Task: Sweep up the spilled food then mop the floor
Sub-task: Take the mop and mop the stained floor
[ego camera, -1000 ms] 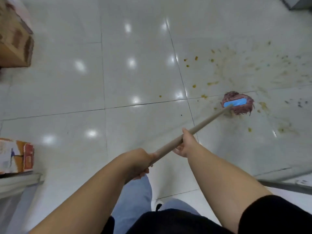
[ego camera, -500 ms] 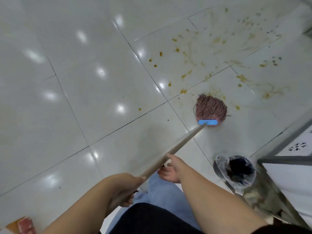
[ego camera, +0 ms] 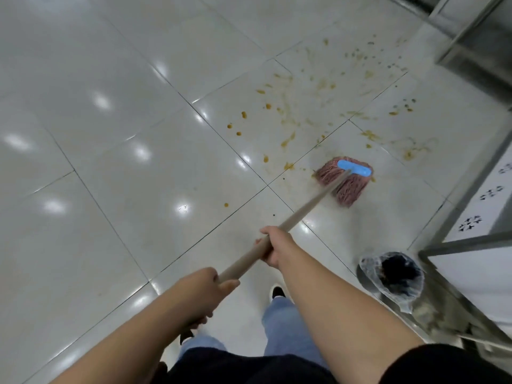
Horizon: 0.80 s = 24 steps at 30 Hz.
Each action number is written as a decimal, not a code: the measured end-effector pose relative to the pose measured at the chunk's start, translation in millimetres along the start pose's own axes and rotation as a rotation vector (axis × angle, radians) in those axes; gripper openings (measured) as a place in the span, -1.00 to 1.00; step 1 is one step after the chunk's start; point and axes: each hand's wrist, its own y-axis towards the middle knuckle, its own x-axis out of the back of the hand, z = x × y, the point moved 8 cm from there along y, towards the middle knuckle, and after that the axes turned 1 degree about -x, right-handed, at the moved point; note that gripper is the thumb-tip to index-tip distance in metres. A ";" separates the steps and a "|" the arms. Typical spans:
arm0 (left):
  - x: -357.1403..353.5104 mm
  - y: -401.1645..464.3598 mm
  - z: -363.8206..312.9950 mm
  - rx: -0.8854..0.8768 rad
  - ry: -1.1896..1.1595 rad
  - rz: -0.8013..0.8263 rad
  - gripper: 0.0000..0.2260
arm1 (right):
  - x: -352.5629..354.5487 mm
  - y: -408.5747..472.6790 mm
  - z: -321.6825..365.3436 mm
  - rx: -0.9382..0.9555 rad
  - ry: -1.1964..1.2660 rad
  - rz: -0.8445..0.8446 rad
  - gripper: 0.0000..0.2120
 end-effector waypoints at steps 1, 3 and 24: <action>1.2 -5.2 6.5 -0.023 -0.014 0.003 -0.69 | -3.7 -7.2 -1.6 0.035 0.010 -0.009 -0.90; 3.1 -16.0 27.7 -0.065 -0.031 -0.006 -0.70 | -14.0 -20.8 -15.6 0.065 0.047 -0.015 -0.86; -0.7 -59.7 252.8 0.134 0.219 0.150 -0.67 | -118.6 -20.2 -278.3 -0.340 -0.020 0.058 -0.87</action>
